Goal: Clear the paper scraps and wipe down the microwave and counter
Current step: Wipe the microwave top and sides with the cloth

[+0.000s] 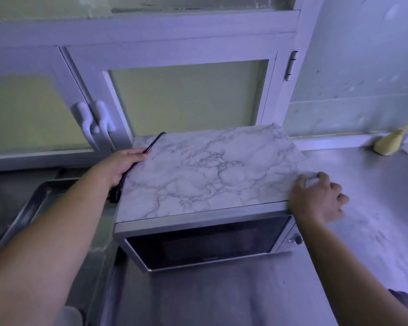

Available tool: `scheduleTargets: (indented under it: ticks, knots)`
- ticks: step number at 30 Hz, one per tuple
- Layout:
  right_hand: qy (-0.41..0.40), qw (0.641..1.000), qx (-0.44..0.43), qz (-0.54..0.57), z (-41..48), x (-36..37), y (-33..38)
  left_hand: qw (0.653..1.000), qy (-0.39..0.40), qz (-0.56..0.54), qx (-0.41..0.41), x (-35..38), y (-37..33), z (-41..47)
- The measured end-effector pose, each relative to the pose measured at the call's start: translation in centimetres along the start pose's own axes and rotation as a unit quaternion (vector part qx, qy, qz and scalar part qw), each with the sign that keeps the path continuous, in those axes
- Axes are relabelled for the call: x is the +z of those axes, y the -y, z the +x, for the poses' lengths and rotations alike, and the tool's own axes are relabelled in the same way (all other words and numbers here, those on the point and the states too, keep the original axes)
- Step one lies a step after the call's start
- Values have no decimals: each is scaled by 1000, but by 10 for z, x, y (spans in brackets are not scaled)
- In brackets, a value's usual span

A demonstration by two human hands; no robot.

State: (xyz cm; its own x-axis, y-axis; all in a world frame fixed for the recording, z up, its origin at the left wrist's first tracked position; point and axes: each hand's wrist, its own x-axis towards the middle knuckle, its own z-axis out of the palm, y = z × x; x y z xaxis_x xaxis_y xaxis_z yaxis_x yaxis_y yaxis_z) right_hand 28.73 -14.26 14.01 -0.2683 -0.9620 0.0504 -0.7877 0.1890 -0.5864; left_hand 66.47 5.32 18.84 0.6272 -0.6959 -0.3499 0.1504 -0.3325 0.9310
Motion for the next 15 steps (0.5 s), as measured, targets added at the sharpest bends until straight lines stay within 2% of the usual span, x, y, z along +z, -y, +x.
scheduleTargets:
  ticks: [8, 15]
  knots:
    - [-22, 999, 33, 7, 20, 17, 24, 1000, 17, 11, 9, 14, -17, 50]
    - [-21, 1000, 21, -8, 29, 35, 28, 991, -47, 98, 74, 27, -24, 65]
